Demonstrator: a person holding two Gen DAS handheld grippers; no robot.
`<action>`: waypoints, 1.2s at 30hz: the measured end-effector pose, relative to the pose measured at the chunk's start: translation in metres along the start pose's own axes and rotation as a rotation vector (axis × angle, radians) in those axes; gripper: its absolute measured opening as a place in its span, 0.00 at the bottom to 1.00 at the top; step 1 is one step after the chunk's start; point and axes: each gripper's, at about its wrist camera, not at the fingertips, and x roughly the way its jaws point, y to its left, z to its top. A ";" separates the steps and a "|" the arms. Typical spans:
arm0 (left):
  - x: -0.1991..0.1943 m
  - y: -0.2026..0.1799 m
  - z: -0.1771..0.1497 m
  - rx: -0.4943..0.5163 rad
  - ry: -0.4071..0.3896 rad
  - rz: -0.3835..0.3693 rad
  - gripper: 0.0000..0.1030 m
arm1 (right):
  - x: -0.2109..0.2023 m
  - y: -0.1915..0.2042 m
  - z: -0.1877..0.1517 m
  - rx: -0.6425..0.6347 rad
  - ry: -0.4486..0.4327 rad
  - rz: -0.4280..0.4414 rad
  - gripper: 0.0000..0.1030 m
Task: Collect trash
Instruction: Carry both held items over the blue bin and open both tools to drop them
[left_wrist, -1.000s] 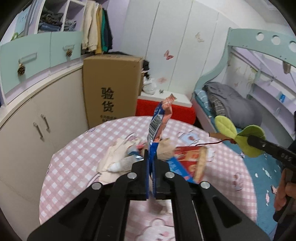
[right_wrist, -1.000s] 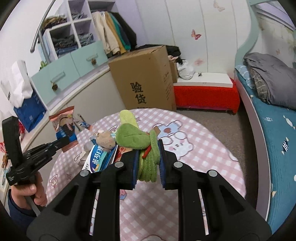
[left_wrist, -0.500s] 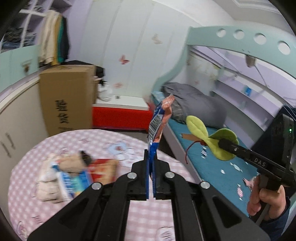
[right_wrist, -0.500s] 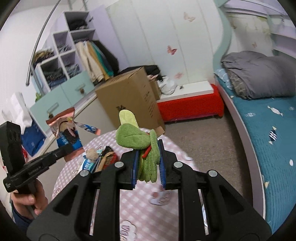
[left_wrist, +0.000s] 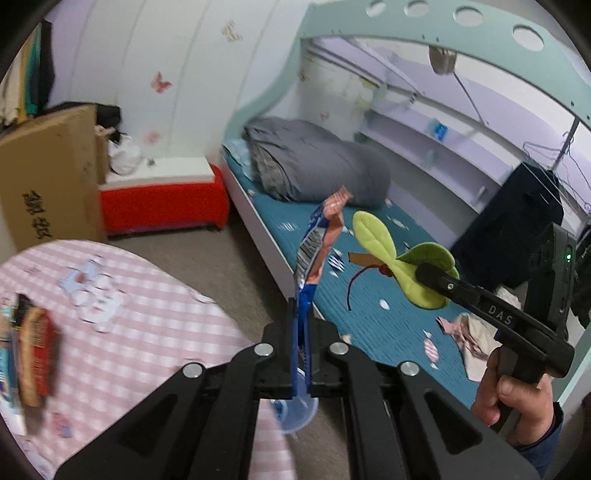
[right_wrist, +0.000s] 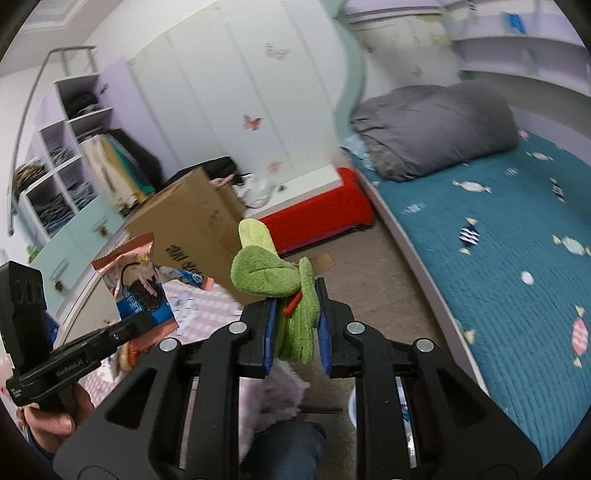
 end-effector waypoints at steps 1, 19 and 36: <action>0.009 -0.004 -0.001 0.001 0.019 -0.009 0.02 | 0.001 -0.011 -0.003 0.014 0.006 -0.013 0.18; 0.215 -0.047 -0.067 0.052 0.481 0.052 0.02 | 0.124 -0.162 -0.094 0.311 0.318 -0.157 0.18; 0.354 -0.003 -0.145 -0.123 0.892 0.167 0.05 | 0.233 -0.229 -0.180 0.519 0.587 -0.230 0.18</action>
